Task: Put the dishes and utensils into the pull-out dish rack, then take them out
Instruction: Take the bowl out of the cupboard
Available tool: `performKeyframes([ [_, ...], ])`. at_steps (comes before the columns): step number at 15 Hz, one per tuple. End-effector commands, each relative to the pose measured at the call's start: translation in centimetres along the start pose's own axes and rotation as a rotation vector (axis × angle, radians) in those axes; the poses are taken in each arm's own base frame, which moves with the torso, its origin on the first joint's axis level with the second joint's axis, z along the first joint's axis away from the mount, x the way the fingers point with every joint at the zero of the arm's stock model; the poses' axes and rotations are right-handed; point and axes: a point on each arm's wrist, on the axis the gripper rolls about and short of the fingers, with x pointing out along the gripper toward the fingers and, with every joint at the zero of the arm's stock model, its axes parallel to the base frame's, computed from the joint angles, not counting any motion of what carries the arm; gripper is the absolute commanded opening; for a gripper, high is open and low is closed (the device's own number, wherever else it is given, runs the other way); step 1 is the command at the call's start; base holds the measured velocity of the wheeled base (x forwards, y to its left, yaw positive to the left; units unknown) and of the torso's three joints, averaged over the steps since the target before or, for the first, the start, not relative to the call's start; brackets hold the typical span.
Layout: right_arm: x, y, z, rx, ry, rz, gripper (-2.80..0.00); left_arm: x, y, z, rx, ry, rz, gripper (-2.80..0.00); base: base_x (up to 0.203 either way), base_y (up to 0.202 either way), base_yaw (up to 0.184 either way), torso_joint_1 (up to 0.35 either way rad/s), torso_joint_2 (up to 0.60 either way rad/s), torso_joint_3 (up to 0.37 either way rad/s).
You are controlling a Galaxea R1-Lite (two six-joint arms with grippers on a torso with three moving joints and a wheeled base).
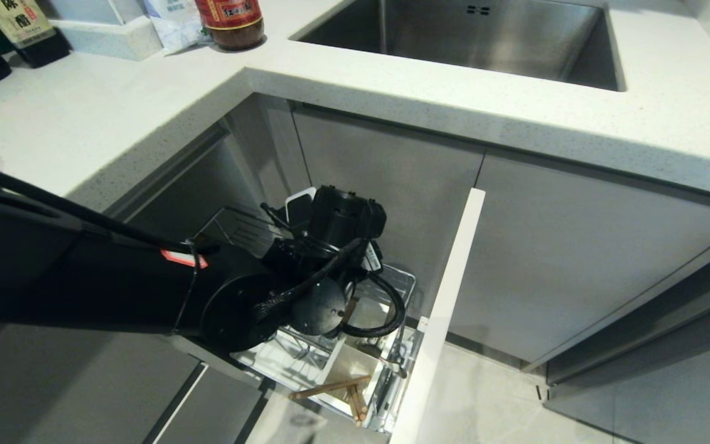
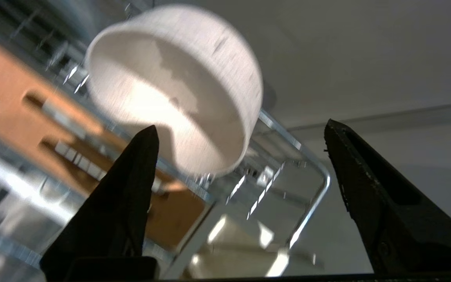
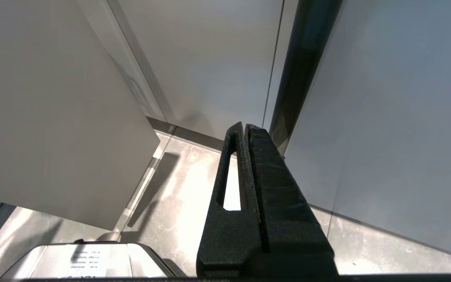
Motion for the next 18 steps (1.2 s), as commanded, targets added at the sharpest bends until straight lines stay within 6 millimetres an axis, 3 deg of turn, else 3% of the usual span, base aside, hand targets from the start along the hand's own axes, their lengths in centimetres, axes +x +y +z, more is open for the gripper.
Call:
performKeyframes([
  [1, 0.0, 0.0, 0.0, 0.0, 0.001, 0.0, -2.8, 1.7, -0.2, -1.0, 0.018, -0.01, 0.013, 0.0, 0.0, 0.0, 0.0, 0.0, 0.0, 0.0],
  [9, 0.0, 0.0, 0.0, 0.001, 0.001, 0.0, -2.8, 4.9, -0.7, -0.7, 0.036, -0.006, -0.007, 0.0, 0.0, 0.0, 0.0, 0.0, 0.0, 0.0],
  [15, 0.0, 0.0, 0.0, 0.001, 0.001, 0.0, -2.8, 5.5, -1.0, -0.8, 0.05, -0.007, -0.009, 0.0, 0.0, 0.0, 0.0, 0.0, 0.0, 0.0],
  [16, 0.0, 0.0, 0.0, 0.001, 0.001, 0.0, -2.8, 5.4, -1.0, -0.8, 0.051, -0.008, -0.011, -2.8, 0.0, 0.0, 0.0, 0.0, 0.0, 0.0],
  [18, 0.0, 0.0, 0.0, 0.001, 0.001, 0.0, -2.8, 5.3, -1.1, -0.6, 0.047, -0.015, -0.01, -2.8, 0.0, 0.0, 0.0, 0.0, 0.0, 0.0],
])
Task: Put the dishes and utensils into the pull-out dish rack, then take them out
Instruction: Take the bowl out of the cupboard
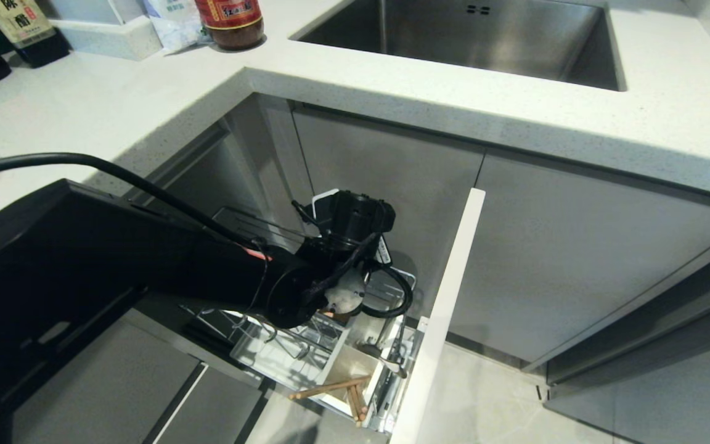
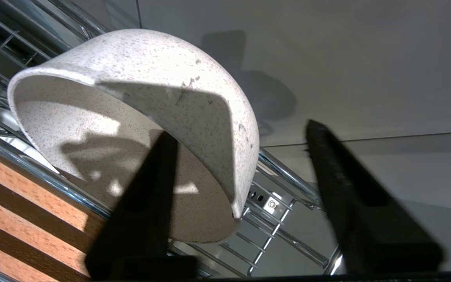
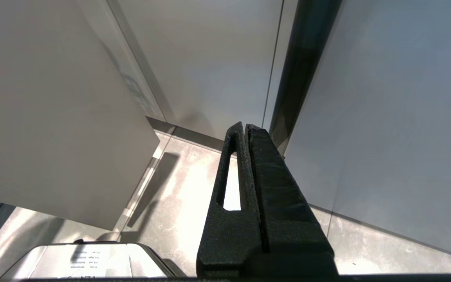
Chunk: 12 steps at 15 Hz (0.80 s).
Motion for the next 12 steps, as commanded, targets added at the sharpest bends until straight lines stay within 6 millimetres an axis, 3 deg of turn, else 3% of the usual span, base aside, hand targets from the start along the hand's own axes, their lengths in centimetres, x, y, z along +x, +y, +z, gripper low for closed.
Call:
performKeyframes([
  [1, 0.0, 0.0, 0.0, 0.0, 0.0, 0.0, -2.8, -0.1, 0.0, 0.2, -0.008, -0.007, 0.001, -2.8, 0.0, 0.0, 0.0, 0.0, 0.0, 0.0],
  [12, 0.0, 0.0, 0.0, 0.001, 0.0, 0.0, -2.8, -2.6, -0.1, 3.3, -0.071, -0.077, -0.051, -2.8, 0.0, 0.0, 0.0, 0.0, 0.0, 0.0],
])
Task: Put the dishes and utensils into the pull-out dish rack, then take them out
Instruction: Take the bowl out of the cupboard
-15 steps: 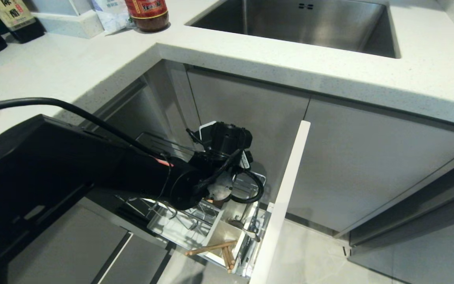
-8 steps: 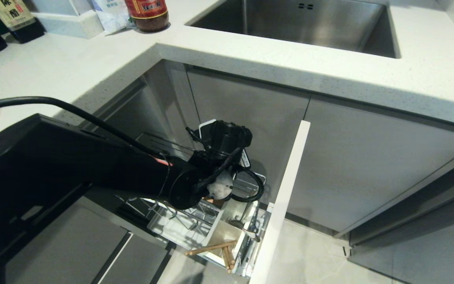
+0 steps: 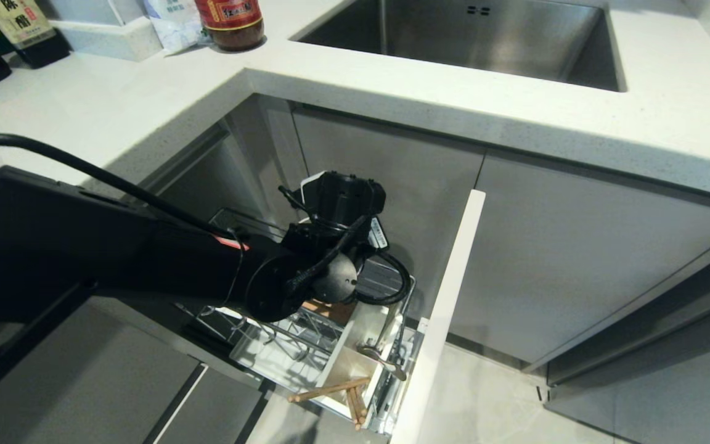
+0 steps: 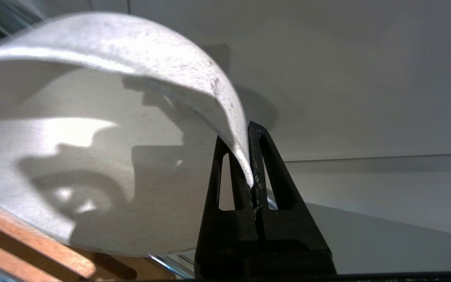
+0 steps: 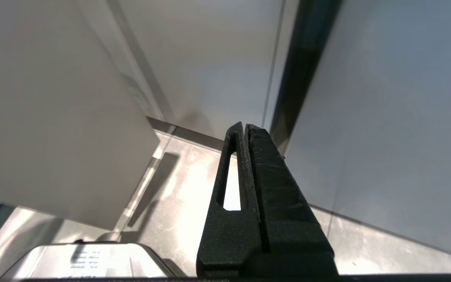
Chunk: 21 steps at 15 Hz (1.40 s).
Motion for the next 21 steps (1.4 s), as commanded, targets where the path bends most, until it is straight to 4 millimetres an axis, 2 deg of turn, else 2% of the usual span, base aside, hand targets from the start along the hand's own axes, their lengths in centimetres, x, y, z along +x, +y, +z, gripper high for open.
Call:
performKeyframes([
  [1, 0.0, 0.0, 0.0, 0.0, 0.0, 0.001, -2.8, -1.1, -0.1, 1.6, -0.031, -0.031, -0.021, -2.8, 0.0, 0.0, 0.0, 0.0, 0.0, 0.0],
  [3, 0.0, 0.0, 0.0, 0.0, 0.0, 0.001, -2.8, -2.1, 0.0, 2.7, -0.049, -0.052, -0.036, -2.8, 0.0, 0.0, 0.0, 0.0, 0.0, 0.0],
  [6, 0.0, 0.0, 0.0, 0.001, 0.0, 0.001, -2.8, -5.0, 0.0, 5.2, -0.07, -0.098, -0.085, -2.8, 0.0, 0.0, 0.0, 0.0, 0.0, 0.0],
  [10, 0.0, 0.0, 0.0, 0.001, 0.0, 0.001, -2.8, -12.3, 1.2, 10.8, -0.134, -0.23, -0.171, -2.8, 0.0, 0.0, 0.0, 0.0, 0.0, 0.0],
  [14, 0.0, 0.0, 0.0, 0.0, 0.0, 0.001, -2.8, -20.4, 5.1, 16.8, -0.196, -0.407, -0.231, -2.8, 0.0, 0.0, 0.0, 0.0, 0.0, 0.0],
  [16, 0.0, 0.0, 0.0, 0.0, 0.0, 0.001, -2.8, -23.4, 7.1, 18.7, -0.188, -0.48, -0.242, -2.8, 0.0, 0.0, 0.0, 0.0, 0.0, 0.0],
  [17, 0.0, 0.0, 0.0, 0.0, 0.0, 0.001, -2.8, -24.3, 7.9, 19.3, -0.173, -0.51, -0.229, -2.8, 0.0, 0.0, 0.0, 0.0, 0.0, 0.0],
  [21, 0.0, 0.0, 0.0, 0.001, 0.0, 0.001, -2.8, -25.0, 11.5, 21.5, -0.099, -0.641, -0.041, -2.8, 0.0, 0.0, 0.0, 0.0, 0.0, 0.0],
])
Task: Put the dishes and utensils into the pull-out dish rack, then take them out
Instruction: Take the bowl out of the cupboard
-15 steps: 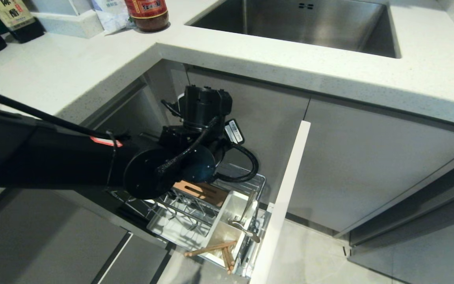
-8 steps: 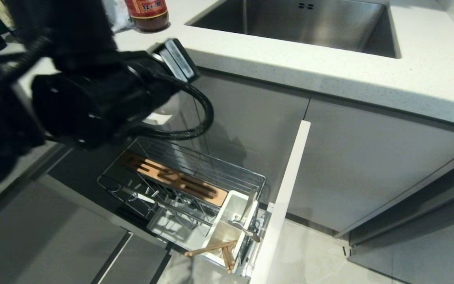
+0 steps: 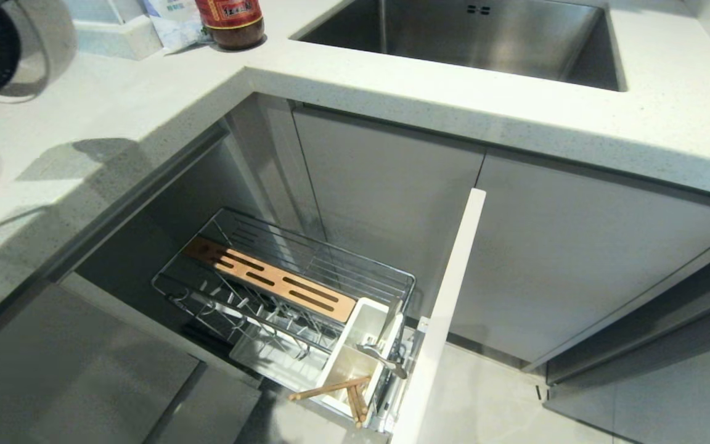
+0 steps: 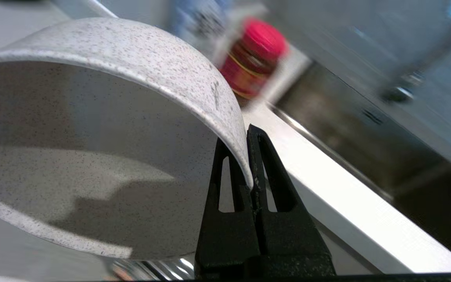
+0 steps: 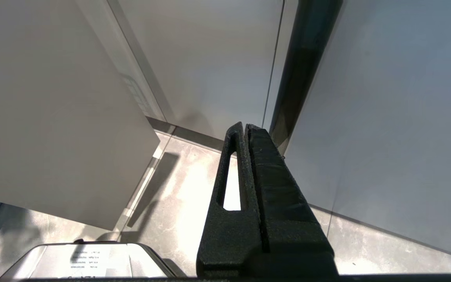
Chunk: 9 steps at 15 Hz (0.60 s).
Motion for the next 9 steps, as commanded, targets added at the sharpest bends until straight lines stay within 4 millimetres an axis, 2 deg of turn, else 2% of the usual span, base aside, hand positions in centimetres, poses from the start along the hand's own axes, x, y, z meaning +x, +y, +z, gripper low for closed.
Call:
performKeyframes([
  [1, 0.0, 0.0, 0.0, 0.0, 0.001, 0.0, -2.8, -0.8, 2.1, 2.3, 0.022, -0.088, 0.079, -2.8, 0.0, 0.0, 0.0, 0.0, 0.0, 0.0],
  [4, 0.0, 0.0, 0.0, 0.001, 0.001, 0.0, -2.8, -2.4, 5.1, 4.9, 0.137, -0.192, 0.211, -2.8, 0.0, 0.0, 0.0, 0.0, 0.0, 0.0],
  [9, 0.0, 0.0, 0.0, 0.0, 0.001, 0.0, -2.8, -4.5, 8.1, 7.3, 0.322, -0.248, 0.435, -2.8, 0.0, 0.0, 0.0, 0.0, 0.0, 0.0],
])
